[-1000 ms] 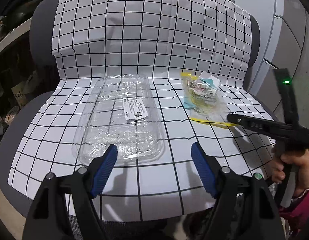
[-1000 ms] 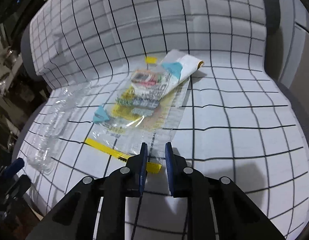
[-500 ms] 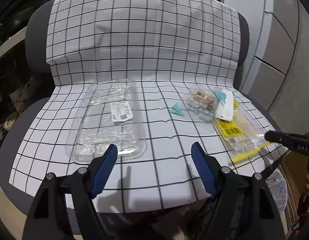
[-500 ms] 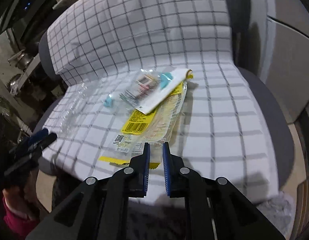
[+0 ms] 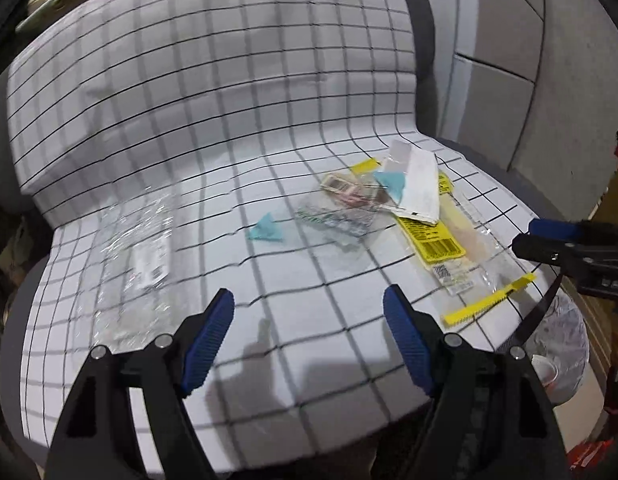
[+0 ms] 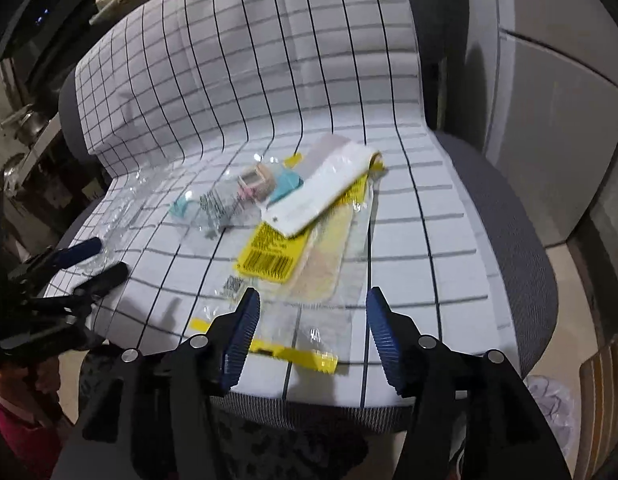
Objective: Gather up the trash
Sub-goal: 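Grasp the white paper packet with the right tool while the left tool grasps the blue-tipped stick, then carry the paper packet and stick toward the bin with both tools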
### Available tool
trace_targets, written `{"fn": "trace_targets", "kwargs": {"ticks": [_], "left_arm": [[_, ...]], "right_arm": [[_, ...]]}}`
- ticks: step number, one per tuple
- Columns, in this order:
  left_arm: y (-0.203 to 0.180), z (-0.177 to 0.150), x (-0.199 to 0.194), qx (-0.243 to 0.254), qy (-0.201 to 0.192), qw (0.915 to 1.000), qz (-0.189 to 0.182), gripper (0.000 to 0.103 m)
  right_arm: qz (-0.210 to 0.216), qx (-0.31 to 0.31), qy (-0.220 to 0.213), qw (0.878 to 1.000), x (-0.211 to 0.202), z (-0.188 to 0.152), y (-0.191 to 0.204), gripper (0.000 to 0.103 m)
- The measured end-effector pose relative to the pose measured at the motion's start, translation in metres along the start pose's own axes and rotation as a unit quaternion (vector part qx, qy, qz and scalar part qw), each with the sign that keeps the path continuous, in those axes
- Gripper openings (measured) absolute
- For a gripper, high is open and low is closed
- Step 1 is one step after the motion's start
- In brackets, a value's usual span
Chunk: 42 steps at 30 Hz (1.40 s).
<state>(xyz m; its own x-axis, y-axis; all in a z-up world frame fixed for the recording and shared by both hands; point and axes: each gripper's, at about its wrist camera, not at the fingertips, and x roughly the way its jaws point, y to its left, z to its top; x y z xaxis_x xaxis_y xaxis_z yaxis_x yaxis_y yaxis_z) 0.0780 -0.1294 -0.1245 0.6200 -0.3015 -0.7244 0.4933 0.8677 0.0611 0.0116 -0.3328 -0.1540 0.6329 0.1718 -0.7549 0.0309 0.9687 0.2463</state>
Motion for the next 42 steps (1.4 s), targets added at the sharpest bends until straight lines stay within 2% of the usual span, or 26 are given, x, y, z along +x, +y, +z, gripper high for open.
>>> {"fn": "trace_targets", "kwargs": {"ticks": [7,15,18,21,22,23,25,26,29,32,35,37,39,42], "left_arm": [[-0.026,0.021,0.037,0.062,0.015,0.9978,0.017,0.075],[-0.042,0.029,0.075,0.125,0.052,0.9898,0.043,0.074],[-0.046,0.034,0.079,0.133,0.050,0.9889,0.044,0.072],[-0.049,0.040,0.085,0.133,0.053,0.9889,0.041,0.053],[-0.049,0.041,0.087,0.132,0.054,0.9890,0.040,0.042],[-0.049,0.043,0.088,0.129,0.055,0.9894,0.038,0.026],[-0.044,0.044,0.086,0.114,0.054,0.9913,0.037,0.009],[-0.042,0.045,0.082,0.104,0.047,0.9928,0.035,0.005],[-0.029,0.049,0.057,0.056,0.015,0.9983,0.008,0.002],[-0.012,0.052,0.021,-0.004,-0.021,0.9994,-0.029,0.002],[0.006,0.050,-0.014,-0.059,-0.061,0.9942,-0.067,0.001],[0.016,0.045,-0.028,-0.088,-0.074,0.9891,-0.092,0.001],[0.026,0.038,-0.035,-0.112,-0.077,0.9838,-0.117,0.001],[0.033,0.027,-0.035,-0.131,-0.066,0.9779,-0.149,0.001]], "right_arm": [[0.024,0.010,-0.014,1.000,-0.003,0.009,-0.002,0.057],[0.028,0.024,-0.020,0.999,0.001,0.014,-0.013,0.057],[0.027,0.030,-0.020,0.999,0.002,0.013,-0.018,0.057],[0.025,0.035,-0.020,0.999,0.002,0.012,-0.022,0.057],[0.023,0.035,-0.021,0.999,0.000,0.012,-0.023,0.057],[0.022,0.035,-0.022,0.999,-0.001,0.011,-0.023,0.057],[0.018,0.033,-0.025,0.999,-0.004,0.010,-0.023,0.057],[0.017,0.033,-0.026,0.999,-0.006,0.010,-0.023,0.057],[0.014,0.029,-0.031,0.999,-0.008,0.012,-0.020,0.057],[0.012,0.020,-0.034,0.999,-0.006,0.017,-0.011,0.057],[0.004,0.009,-0.038,0.999,0.003,0.025,0.002,0.057],[-0.001,0.005,-0.039,0.999,0.015,0.032,0.009,0.056],[-0.010,0.008,-0.031,0.999,0.031,0.038,0.011,0.039],[-0.012,0.031,-0.008,0.999,0.058,0.043,0.007,0.029]]}}
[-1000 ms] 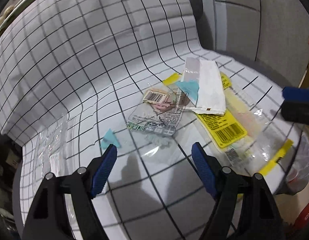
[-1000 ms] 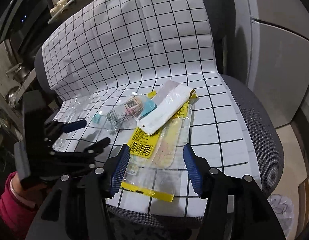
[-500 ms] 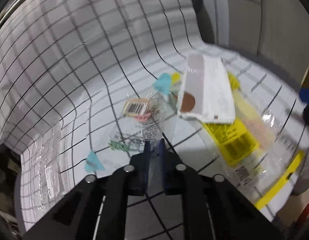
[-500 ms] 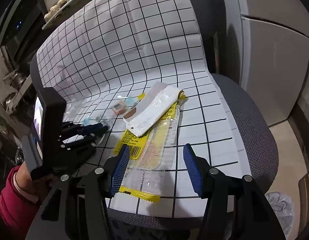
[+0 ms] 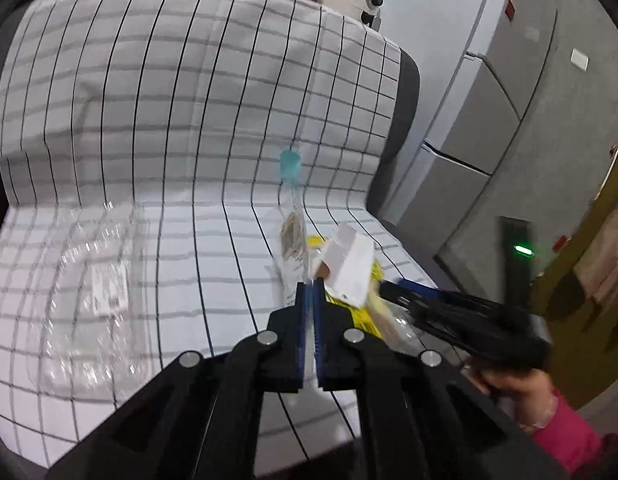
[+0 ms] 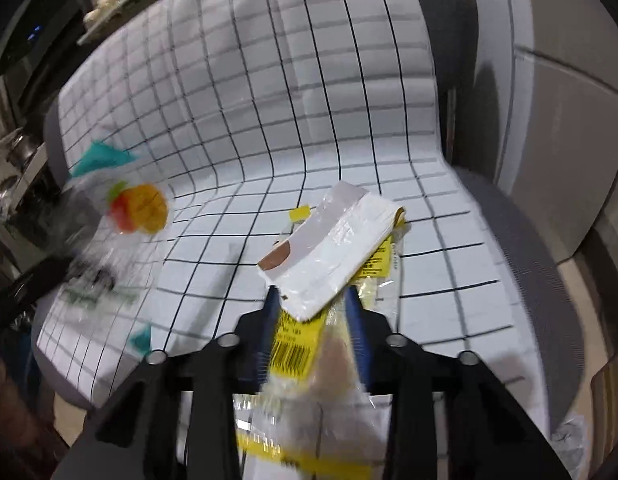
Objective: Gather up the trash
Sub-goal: 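Carry the paper packet and stick toward the bin with both tools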
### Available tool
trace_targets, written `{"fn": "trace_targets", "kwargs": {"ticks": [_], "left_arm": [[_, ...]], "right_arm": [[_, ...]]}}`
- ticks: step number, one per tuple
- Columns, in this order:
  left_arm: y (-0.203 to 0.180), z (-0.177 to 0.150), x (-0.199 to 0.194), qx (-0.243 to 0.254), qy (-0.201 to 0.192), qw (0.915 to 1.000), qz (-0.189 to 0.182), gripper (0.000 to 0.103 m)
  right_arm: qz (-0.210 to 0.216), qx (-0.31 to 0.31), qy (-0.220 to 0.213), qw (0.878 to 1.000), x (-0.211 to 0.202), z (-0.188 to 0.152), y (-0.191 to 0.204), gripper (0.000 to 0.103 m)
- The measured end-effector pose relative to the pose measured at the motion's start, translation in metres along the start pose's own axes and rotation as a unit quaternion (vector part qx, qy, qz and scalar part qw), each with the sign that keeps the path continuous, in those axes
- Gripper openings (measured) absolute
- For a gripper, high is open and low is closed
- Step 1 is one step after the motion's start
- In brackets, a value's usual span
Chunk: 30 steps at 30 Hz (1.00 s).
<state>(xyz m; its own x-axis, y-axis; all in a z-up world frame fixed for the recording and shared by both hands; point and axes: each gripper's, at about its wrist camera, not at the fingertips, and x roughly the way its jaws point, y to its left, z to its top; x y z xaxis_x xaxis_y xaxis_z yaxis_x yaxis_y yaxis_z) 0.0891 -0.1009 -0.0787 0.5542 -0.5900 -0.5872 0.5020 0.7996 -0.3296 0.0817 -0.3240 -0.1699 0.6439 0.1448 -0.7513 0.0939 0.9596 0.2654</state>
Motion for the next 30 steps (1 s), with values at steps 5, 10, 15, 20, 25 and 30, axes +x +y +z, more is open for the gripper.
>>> {"fn": "trace_targets", "kwargs": {"ticks": [5,10,15,20,25,30], "left_arm": [[0.011,-0.009,0.003,-0.009,0.009,0.9999,-0.001,0.001],[0.020,-0.006,0.003,-0.017,0.008,0.9998,-0.004,0.001],[0.026,-0.004,0.001,-0.027,0.010,0.9996,-0.005,0.001],[0.028,-0.003,-0.001,-0.028,0.011,0.9995,0.000,0.001],[0.027,0.001,-0.005,-0.025,0.006,0.9996,0.008,0.001],[0.014,0.011,-0.022,-0.012,-0.016,0.9998,0.009,0.001]], "right_arm": [[-0.009,0.036,0.030,0.999,0.029,-0.001,-0.008,0.030],[-0.019,0.034,0.033,0.999,0.044,0.007,-0.004,0.031],[-0.039,0.027,0.038,0.998,0.060,0.020,-0.002,0.038],[-0.055,0.011,0.031,0.998,0.067,0.020,-0.001,0.007],[-0.042,-0.014,-0.021,0.999,0.043,0.024,0.006,0.002],[-0.022,-0.039,-0.074,0.996,0.000,0.036,0.017,0.002]]}}
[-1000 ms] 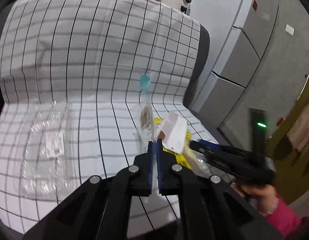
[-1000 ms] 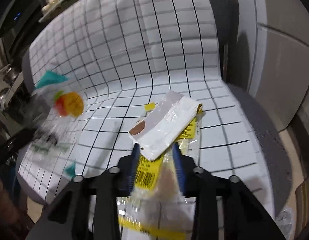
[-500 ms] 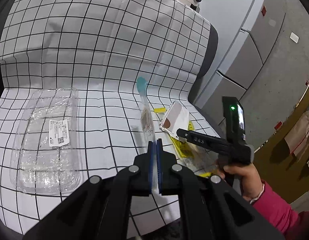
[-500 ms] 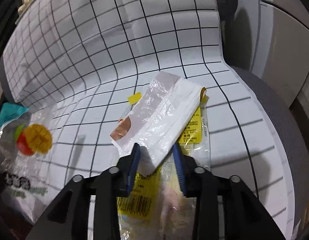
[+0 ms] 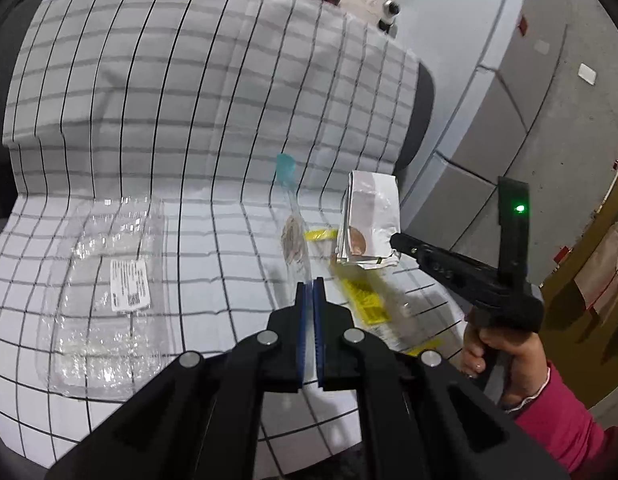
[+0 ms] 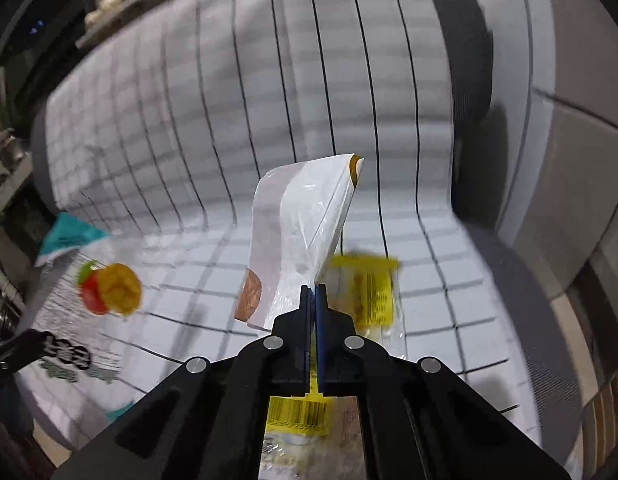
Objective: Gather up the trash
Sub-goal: 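Carry the paper packet and stick toward the bin with both tools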
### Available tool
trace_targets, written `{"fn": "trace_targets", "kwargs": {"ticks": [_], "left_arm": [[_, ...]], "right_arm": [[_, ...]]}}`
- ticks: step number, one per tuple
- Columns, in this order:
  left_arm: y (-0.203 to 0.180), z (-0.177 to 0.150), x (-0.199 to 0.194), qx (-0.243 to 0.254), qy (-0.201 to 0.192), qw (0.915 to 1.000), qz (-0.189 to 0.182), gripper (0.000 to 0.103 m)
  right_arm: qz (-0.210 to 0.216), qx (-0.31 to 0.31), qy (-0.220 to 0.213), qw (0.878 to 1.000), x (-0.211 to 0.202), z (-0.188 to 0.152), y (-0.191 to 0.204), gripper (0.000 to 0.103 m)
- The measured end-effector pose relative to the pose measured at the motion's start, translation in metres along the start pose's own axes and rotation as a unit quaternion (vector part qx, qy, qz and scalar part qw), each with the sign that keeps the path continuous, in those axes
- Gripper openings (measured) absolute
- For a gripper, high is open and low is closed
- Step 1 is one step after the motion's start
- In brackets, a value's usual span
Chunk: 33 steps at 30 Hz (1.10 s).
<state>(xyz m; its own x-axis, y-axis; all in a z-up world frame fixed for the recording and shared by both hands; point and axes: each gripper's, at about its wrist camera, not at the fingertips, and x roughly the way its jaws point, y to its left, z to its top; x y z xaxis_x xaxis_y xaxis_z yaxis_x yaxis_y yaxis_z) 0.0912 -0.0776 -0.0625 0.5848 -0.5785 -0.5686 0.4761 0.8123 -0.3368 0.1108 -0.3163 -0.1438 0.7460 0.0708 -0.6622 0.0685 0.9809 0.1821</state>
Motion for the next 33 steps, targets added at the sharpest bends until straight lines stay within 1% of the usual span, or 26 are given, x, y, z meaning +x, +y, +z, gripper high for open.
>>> {"fn": "trace_targets", "kwargs": {"ticks": [3,5,8,10,12,15,17,20,22,25,28,30,33], "left_arm": [[-0.013,0.004,-0.015,0.011,-0.015,0.9998,-0.006,0.001],[-0.025,0.003,-0.022,0.020,-0.022,0.9994,-0.014,0.001],[-0.045,-0.004,-0.027,0.036,-0.025,0.9986,-0.031,0.001],[-0.060,-0.011,-0.025,0.045,-0.023,0.9978,-0.042,0.001],[-0.079,-0.020,-0.021,0.059,-0.020,0.9966,-0.054,0.001],[-0.106,-0.033,-0.014,0.083,-0.016,0.9941,-0.069,0.001],[-0.126,-0.042,-0.009,0.094,-0.010,0.9915,-0.090,0.001],[-0.158,-0.056,0.001,0.116,0.000,0.9854,-0.124,0.001],[-0.181,-0.066,0.008,0.133,0.010,0.9798,-0.149,0.001],[-0.213,-0.077,0.017,0.158,0.024,0.9712,-0.176,0.001],[-0.247,-0.093,0.028,0.187,0.041,0.9602,-0.204,0.001],[-0.264,-0.102,0.036,0.196,0.052,0.9546,-0.218,0.001],[-0.286,-0.117,0.051,0.211,0.073,0.9473,-0.230,0.001]], "right_arm": [[0.015,0.006,-0.023,1.000,-0.031,0.009,-0.003,0.002],[0.020,0.009,-0.029,0.999,-0.047,0.010,-0.004,0.002],[0.021,0.007,-0.036,0.999,-0.074,0.003,-0.005,0.002],[0.018,0.006,-0.038,0.999,-0.094,-0.010,-0.009,0.002],[0.010,0.005,-0.042,0.999,-0.109,-0.021,-0.013,0.002],[-0.018,0.002,-0.052,0.998,-0.143,-0.044,-0.028,0.002],[-0.038,0.001,-0.059,0.998,-0.161,-0.056,-0.036,0.002],[-0.079,0.008,-0.069,0.994,-0.193,-0.079,-0.056,0.002],[-0.106,0.017,-0.073,0.992,-0.213,-0.093,-0.069,0.002],[-0.143,0.034,-0.077,0.986,-0.240,-0.117,-0.090,0.002],[-0.184,0.043,-0.076,0.979,-0.259,-0.141,-0.109,0.002],[-0.213,0.051,-0.069,0.973,-0.267,-0.159,-0.125,0.002],[-0.225,0.089,-0.051,0.969,-0.272,-0.179,-0.152,0.002]]}}
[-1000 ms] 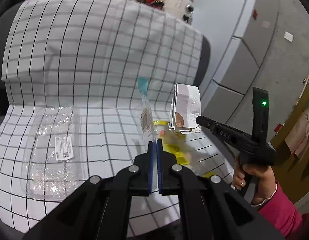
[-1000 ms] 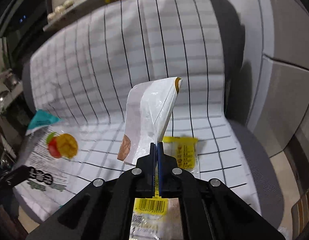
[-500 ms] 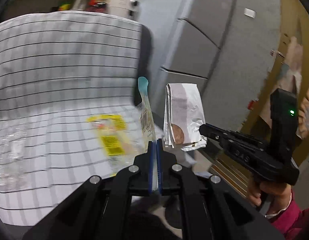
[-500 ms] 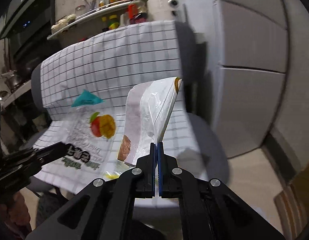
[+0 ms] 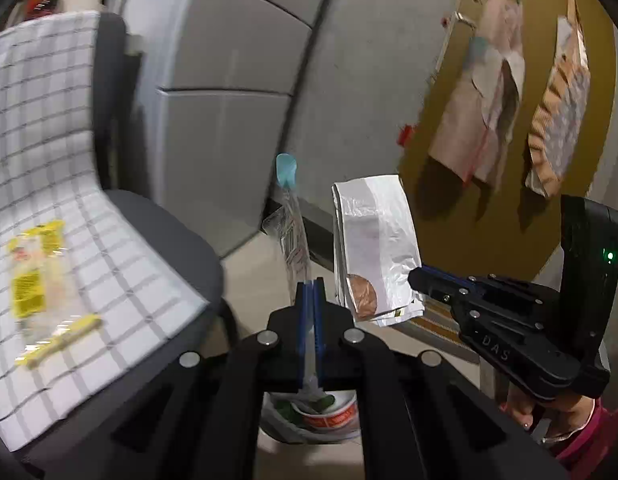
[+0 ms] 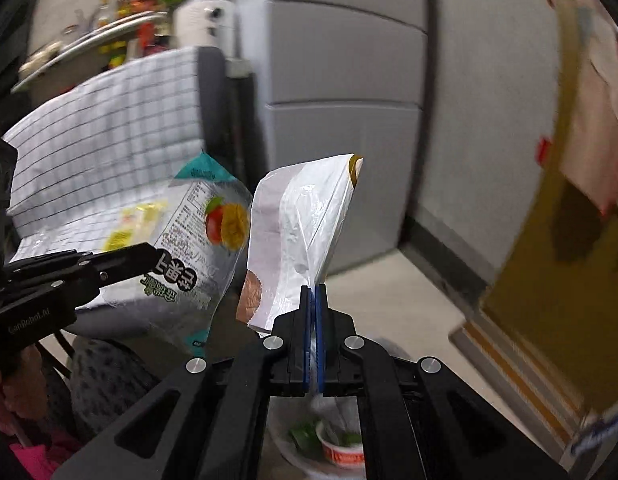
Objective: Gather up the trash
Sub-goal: 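Carry the paper packet and stick toward the bin with both tools, then open both tools over the bin to drop packet and stick, then move both tools back toward the chair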
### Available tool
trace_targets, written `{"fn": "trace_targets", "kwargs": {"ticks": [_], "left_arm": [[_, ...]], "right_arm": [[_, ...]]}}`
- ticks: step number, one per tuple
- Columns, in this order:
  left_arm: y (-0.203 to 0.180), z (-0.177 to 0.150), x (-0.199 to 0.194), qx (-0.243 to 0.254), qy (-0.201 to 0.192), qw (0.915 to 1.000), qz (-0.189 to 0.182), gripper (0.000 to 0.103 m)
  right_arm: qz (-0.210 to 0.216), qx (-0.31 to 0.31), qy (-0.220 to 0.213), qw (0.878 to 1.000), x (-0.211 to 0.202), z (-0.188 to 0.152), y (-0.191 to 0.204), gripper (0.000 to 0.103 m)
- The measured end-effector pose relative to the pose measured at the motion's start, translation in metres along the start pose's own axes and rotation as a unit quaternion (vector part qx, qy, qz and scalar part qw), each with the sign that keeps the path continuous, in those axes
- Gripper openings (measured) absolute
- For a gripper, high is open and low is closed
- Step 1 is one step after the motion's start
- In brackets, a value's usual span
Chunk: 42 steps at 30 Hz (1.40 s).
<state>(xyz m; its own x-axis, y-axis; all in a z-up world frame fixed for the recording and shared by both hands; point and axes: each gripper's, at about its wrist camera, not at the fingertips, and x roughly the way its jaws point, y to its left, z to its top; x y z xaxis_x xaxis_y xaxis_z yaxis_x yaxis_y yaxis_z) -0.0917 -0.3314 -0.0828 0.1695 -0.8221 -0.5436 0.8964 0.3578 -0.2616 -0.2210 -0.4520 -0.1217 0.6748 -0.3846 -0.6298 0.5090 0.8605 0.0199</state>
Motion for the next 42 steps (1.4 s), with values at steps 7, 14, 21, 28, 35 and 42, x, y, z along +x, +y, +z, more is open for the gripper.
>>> {"fn": "trace_targets", "kwargs": {"ticks": [7,14,21,28,35,42], "left_arm": [[-0.019,-0.005,0.056,0.024,0.054,0.9982,-0.007,0.001],[-0.027,-0.017,0.105,0.035,0.124,0.9915,-0.018,0.013],[-0.012,-0.023,0.110,0.014,0.136,0.9906,-0.004,0.049],[0.010,-0.011,0.067,-0.001,0.091,0.9951,0.038,0.049],[0.039,-0.013,-0.006,-0.008,0.038,0.9924,0.117,0.059],[0.094,-0.042,-0.076,-0.053,0.008,0.9796,0.194,0.061]], "right_arm": [[-0.031,0.032,0.030,0.999,0.015,-0.023,-0.035,0.002],[-0.040,0.076,0.097,0.992,0.049,-0.049,-0.065,0.008],[-0.054,0.122,0.157,0.979,0.078,-0.069,-0.085,0.044],[-0.051,0.124,0.101,0.986,0.055,-0.044,-0.076,0.044],[0.021,0.105,0.026,0.994,0.027,-0.002,-0.037,0.044],[0.149,0.035,0.032,0.988,0.040,0.030,0.060,0.047]]}}
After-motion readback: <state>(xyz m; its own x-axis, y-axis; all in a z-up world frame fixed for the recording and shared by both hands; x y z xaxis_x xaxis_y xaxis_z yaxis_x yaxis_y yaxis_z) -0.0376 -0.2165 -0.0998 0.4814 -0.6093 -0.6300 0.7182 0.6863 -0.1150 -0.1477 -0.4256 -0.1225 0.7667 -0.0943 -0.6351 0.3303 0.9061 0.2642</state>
